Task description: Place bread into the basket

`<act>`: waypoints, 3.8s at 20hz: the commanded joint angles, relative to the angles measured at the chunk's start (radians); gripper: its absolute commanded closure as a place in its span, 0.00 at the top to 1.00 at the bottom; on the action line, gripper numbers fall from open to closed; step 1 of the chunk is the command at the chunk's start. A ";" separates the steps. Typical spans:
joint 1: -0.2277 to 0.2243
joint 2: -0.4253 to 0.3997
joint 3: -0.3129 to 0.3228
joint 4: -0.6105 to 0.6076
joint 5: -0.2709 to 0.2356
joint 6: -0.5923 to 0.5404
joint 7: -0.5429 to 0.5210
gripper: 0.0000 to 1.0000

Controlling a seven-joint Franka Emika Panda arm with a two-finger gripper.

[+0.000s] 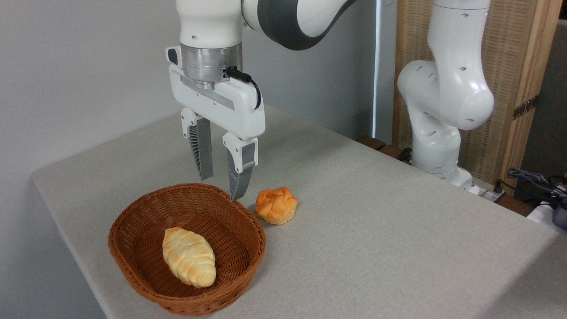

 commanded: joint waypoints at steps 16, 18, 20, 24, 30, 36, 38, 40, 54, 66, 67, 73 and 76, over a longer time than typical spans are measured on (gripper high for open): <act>-0.006 -0.022 0.003 -0.001 0.009 -0.055 -0.002 1.00; -0.009 -0.054 0.003 -0.040 0.009 -0.048 0.001 1.00; -0.009 -0.100 0.006 -0.092 0.015 -0.038 0.019 1.00; -0.010 -0.170 0.009 -0.191 0.010 -0.040 0.050 1.00; -0.015 -0.189 0.007 -0.316 0.016 0.003 0.076 1.00; -0.033 -0.177 0.003 -0.380 0.016 0.029 0.091 1.00; -0.050 -0.161 0.003 -0.380 0.013 0.052 0.091 1.00; -0.067 -0.143 0.003 -0.382 0.013 0.058 0.091 1.00; -0.079 -0.077 -0.002 -0.380 0.021 0.095 0.111 0.63; -0.090 -0.080 -0.002 -0.376 0.021 0.094 0.140 0.43; -0.090 -0.080 -0.002 -0.376 0.021 0.095 0.142 0.43; -0.090 -0.086 -0.002 -0.371 0.019 0.089 0.139 0.44; -0.092 -0.111 -0.003 -0.335 0.010 0.060 0.136 0.45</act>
